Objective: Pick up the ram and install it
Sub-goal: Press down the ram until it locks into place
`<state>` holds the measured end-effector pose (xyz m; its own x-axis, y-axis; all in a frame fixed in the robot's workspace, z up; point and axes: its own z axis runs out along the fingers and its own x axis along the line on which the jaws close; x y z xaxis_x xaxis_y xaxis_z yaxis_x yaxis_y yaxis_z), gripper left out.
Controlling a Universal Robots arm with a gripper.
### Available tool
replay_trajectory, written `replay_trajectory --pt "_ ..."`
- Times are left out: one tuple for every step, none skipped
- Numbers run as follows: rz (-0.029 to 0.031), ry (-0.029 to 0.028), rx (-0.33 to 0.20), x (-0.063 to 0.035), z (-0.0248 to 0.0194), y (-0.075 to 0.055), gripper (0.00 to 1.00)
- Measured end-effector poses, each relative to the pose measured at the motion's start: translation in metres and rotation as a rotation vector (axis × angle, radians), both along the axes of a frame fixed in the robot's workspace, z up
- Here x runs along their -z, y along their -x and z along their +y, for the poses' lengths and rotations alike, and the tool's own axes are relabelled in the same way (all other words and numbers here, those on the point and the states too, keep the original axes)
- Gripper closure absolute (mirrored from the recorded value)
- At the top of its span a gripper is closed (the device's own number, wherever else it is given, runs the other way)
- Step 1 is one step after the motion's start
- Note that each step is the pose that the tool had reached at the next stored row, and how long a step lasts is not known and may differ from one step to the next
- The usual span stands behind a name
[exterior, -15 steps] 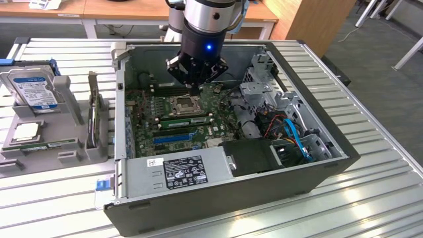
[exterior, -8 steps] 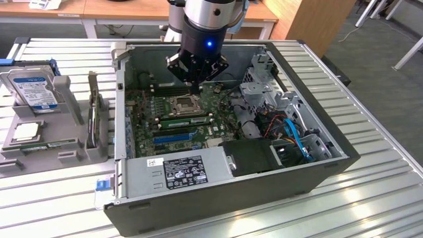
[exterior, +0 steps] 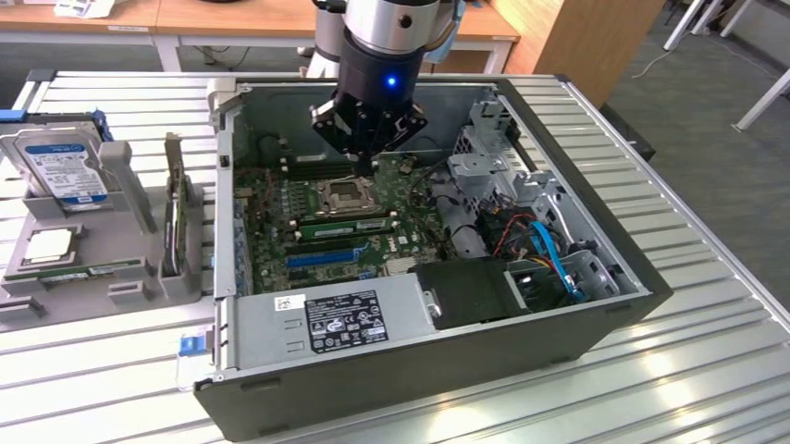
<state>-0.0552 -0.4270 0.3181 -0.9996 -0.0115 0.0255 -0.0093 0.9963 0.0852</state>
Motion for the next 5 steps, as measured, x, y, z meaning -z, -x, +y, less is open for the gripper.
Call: replay_trajectory --pt "0.0 0.0 0.0 0.0 0.0 0.0 0.9" --pt "0.0 0.0 0.0 0.0 0.0 0.0 0.9" --pt "-0.0001 0.0 0.0 0.0 0.0 0.0 0.9" --pt "0.0 0.0 0.0 0.0 0.0 0.0 0.9" --pt "-0.0001 0.0 0.0 0.0 0.0 0.0 0.9"
